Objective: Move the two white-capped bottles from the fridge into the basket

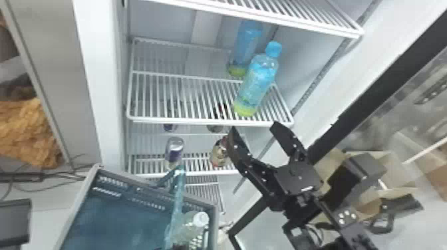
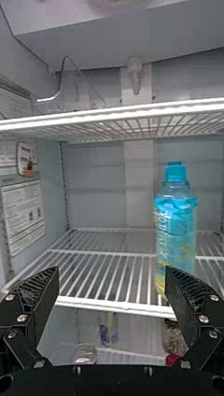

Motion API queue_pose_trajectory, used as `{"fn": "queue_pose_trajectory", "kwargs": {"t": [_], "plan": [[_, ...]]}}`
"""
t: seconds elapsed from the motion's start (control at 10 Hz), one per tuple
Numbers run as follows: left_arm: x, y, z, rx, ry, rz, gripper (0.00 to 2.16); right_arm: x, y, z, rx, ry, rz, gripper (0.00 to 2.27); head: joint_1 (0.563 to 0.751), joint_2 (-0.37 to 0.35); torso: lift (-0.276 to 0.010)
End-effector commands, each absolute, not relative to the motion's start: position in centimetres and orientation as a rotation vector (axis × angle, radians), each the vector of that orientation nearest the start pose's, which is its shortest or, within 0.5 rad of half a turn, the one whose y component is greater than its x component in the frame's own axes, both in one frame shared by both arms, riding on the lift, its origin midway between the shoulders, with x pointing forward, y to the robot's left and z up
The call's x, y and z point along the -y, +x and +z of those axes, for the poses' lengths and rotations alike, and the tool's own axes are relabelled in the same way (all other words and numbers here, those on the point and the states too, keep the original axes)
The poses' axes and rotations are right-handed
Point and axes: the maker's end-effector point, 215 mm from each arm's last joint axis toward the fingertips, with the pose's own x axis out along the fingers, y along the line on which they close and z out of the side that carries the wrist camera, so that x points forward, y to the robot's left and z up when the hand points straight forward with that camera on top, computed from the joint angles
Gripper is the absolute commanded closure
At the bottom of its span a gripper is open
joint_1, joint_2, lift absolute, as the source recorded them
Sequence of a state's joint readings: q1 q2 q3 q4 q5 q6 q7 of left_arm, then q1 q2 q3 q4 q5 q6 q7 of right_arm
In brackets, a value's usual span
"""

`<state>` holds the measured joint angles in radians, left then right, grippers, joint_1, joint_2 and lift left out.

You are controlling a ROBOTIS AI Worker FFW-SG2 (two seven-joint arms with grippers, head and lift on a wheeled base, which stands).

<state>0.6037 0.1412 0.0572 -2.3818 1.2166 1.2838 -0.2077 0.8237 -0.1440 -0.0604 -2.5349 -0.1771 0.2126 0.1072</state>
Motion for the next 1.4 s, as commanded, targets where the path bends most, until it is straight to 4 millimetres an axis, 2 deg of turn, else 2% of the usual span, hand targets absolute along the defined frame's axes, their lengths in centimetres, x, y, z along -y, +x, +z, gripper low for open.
{"fn": "queue_pose_trajectory", "kwargs": {"t": [0.0, 0.2, 0.5, 0.7, 1.3], "plan": [[1.6, 20.7, -33.9, -0.931, -0.9, -0.982, 1.19, 21.6, 36.5, -26.4, -0.05, 0.011, 0.176, 0.21, 0.695, -0.35, 0.0], [1.5, 20.7, -34.2, -0.939, -0.897, -0.975, 1.19, 22.9, 36.6, -28.2, -0.06, 0.001, 0.141, 0.21, 0.695, -0.35, 0.0], [1.3, 20.6, -34.4, -0.94, -0.905, -0.967, 1.19, 24.1, 36.3, -27.7, -0.037, -0.015, 0.11, 0.21, 0.695, -0.35, 0.0], [1.1, 20.6, -34.6, -0.94, -0.912, -0.955, 1.19, 24.1, 36.2, -27.1, -0.022, -0.014, 0.109, 0.21, 0.695, -0.35, 0.0], [1.1, 20.4, -34.5, -0.941, -0.915, -0.955, 1.19, 24.1, 36.1, -27.0, -0.017, -0.015, 0.11, 0.21, 0.695, -0.35, 0.0]]}}
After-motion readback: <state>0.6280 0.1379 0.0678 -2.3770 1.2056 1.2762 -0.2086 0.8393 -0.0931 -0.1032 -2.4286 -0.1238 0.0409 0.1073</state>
